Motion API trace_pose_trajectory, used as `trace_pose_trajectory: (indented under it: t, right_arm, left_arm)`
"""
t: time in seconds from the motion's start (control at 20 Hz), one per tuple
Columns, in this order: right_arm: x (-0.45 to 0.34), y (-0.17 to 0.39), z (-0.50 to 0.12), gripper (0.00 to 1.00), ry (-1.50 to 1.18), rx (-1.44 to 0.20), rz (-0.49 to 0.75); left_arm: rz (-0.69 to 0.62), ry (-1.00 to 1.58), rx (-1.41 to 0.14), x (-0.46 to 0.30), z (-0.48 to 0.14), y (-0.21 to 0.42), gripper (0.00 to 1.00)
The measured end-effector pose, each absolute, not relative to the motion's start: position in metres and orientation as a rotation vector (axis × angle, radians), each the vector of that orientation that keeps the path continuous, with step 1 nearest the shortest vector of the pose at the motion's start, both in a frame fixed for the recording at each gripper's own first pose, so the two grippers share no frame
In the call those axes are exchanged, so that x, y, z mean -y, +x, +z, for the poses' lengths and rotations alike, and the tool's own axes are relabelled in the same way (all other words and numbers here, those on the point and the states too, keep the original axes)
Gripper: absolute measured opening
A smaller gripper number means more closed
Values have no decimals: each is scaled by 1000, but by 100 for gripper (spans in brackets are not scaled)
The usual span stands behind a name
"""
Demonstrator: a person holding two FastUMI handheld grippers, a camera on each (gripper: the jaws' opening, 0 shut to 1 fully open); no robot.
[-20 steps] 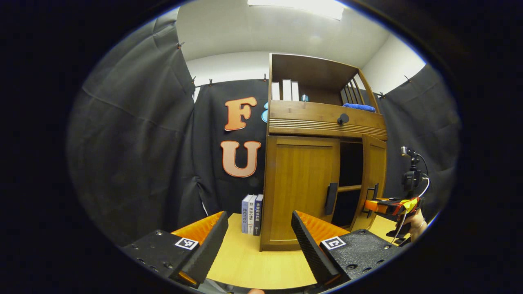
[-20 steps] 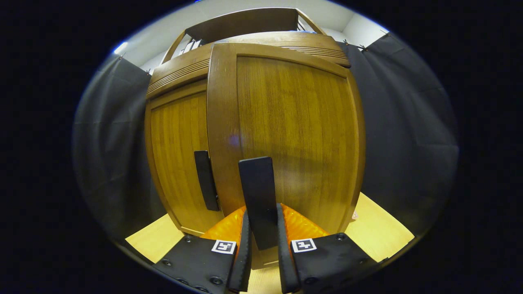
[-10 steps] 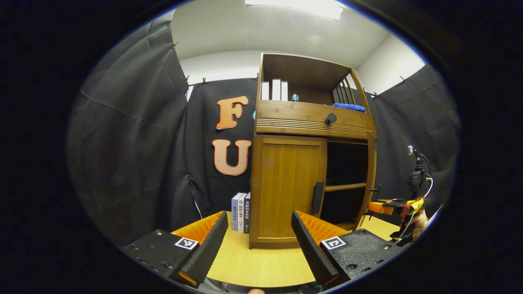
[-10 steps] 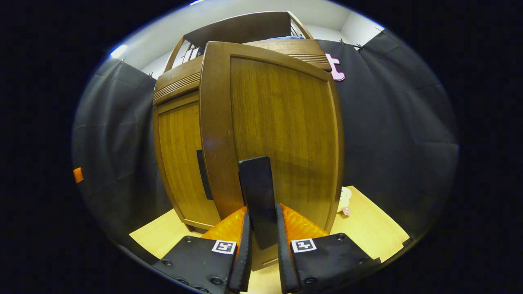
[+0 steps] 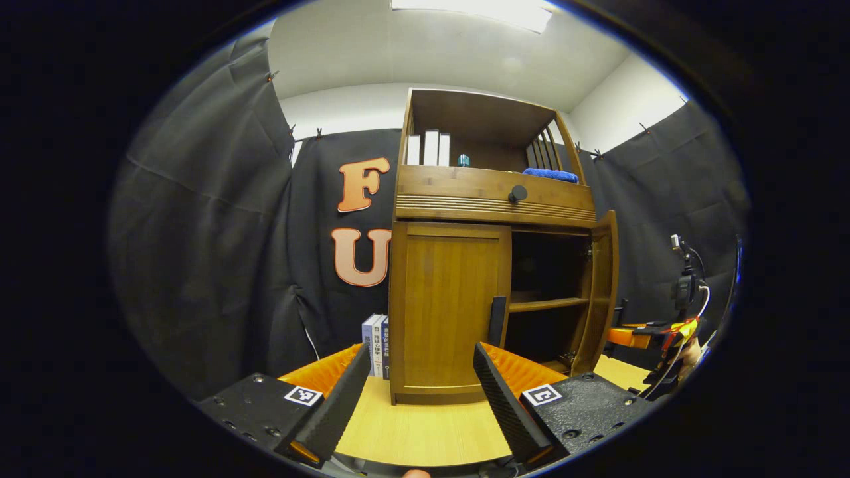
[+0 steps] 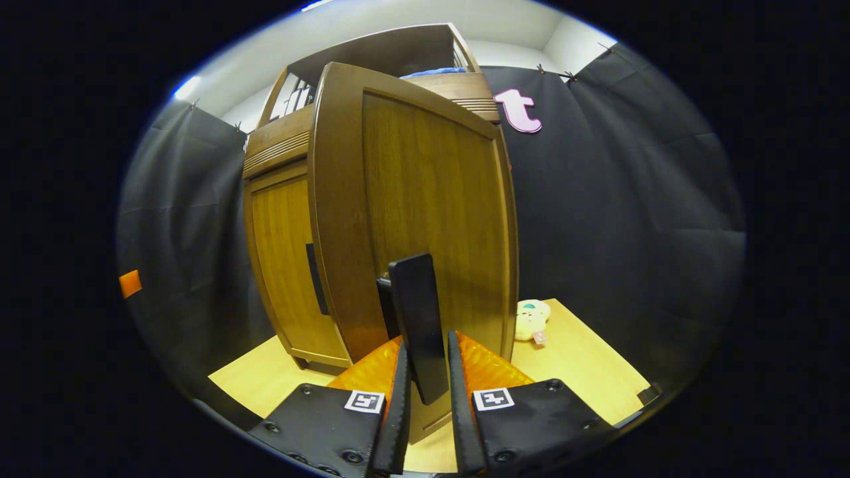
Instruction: Open the right door of the double-door shoe cabinet with the right hand, and open the left door with the left hand.
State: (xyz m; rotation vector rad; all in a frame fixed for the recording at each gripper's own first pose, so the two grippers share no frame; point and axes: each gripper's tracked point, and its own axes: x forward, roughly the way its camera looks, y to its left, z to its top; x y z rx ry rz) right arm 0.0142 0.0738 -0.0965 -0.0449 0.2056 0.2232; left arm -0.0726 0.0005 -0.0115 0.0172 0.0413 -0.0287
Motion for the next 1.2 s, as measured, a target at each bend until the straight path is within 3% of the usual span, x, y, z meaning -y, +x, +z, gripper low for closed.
trace_pose_trajectory:
  t: [0.05,0.15,0.3,0.35,0.4,0.45,0.5,0.55,0.75,0.8,0.9,1.2]
  right_arm:
    - [-68,13,-96,31,-43,-211,209]
    - [-52,7,-92,22,-58,-206,176]
    - [-31,5,-90,22,-87,-187,127]
    - [-19,0,-84,27,-78,-180,94]
    - [-10,3,-84,7,-79,-185,75]
    - [1,1,-82,7,-77,-179,62]
    - [10,-3,-79,19,-62,-175,37]
    - [21,-1,-79,8,-64,-171,17]
    - [38,-10,-81,12,-31,-180,16]
    - [43,-12,-81,7,-33,-181,14]
    - [63,-24,-80,12,-47,-180,4]
    - [90,-31,-74,12,-43,-177,-27]
  left_arm:
    - [-34,15,-42,2,-12,-73,97]
    - [-44,9,-42,8,-12,-73,92]
    - [-59,3,-46,16,-14,-73,92]
    - [-62,4,-49,17,-14,-72,92]
    - [-67,5,-51,20,-15,-72,92]
    - [-70,5,-52,22,-15,-72,92]
    - [-74,5,-52,24,-15,-72,92]
    - [-76,6,-51,26,-14,-72,92]
    - [-86,5,-54,35,-15,-69,92]
    - [-87,5,-55,37,-16,-69,92]
    - [-91,2,-59,40,-18,-67,92]
    - [-104,7,-72,51,-22,-62,92]
